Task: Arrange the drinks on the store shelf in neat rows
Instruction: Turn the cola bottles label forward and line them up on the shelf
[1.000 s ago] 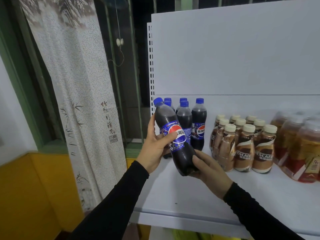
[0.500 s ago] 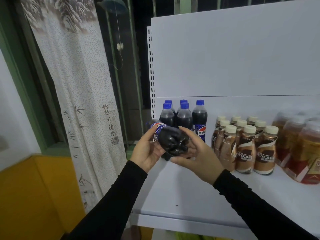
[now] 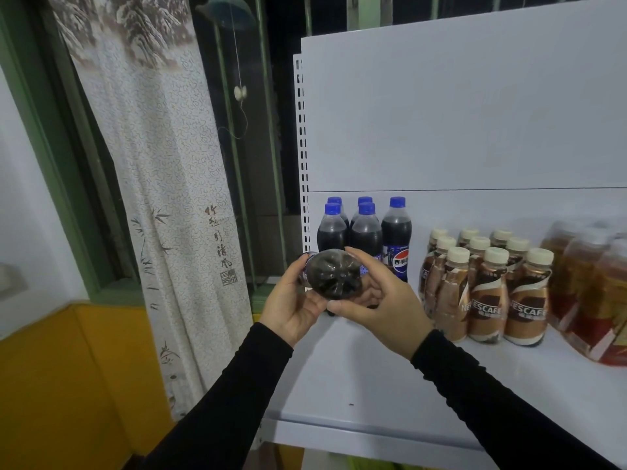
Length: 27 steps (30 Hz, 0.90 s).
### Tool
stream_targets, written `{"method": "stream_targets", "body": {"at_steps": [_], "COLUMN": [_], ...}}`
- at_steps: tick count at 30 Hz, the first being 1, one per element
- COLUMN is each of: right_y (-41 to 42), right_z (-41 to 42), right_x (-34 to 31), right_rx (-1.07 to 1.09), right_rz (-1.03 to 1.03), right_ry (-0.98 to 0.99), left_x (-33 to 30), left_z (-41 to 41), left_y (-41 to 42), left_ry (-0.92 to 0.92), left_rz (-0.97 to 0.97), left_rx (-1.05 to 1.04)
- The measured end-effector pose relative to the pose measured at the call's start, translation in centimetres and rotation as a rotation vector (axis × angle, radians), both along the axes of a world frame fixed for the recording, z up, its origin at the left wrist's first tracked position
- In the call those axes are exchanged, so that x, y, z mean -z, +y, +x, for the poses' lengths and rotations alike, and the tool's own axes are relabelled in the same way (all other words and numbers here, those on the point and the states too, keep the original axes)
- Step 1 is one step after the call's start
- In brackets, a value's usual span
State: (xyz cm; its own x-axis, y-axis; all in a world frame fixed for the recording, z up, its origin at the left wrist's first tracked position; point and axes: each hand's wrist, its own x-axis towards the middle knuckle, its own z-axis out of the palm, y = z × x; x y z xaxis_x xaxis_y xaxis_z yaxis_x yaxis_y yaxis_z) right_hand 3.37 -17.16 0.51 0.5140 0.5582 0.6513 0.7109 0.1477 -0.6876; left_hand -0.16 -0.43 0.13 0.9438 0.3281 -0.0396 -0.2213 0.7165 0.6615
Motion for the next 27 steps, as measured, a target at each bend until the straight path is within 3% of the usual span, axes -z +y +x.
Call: {"method": "stream_targets", "body": {"at_steps": [7,12,17,21,27], "right_y": [-1.3,-1.7,-1.9,-1.6,-1.7], "right_z": [0.9,2.0,2.4,3.9,6.0], "right_x": [0.9,1.1,2.6,4.9,6.3], "right_rx": [-0.063,-0.091,-0.055,0.096,0.277], "right_rz": [-0.072,-0.25,-0.269,-0.272,-0.278], "right_ry": [0.254,0.358,0.338,0.26,0.125], "left_x": [-0.4,-0.4,-1.8,-2.5,-2.2], "left_z": [0.1,0.3,-0.1,-0.4,-1.8], "left_y": [0.3,0.0,-0.7,-1.1,-2.3], "left_ry": [-0.059,-0.219,-0.218,-0.208,-0.256], "left_rz": [0.107,0.464,0.671,0.934,1.289], "left_rx": [-0.083,-0.117,-0.109,-0.159,-0.053]}}
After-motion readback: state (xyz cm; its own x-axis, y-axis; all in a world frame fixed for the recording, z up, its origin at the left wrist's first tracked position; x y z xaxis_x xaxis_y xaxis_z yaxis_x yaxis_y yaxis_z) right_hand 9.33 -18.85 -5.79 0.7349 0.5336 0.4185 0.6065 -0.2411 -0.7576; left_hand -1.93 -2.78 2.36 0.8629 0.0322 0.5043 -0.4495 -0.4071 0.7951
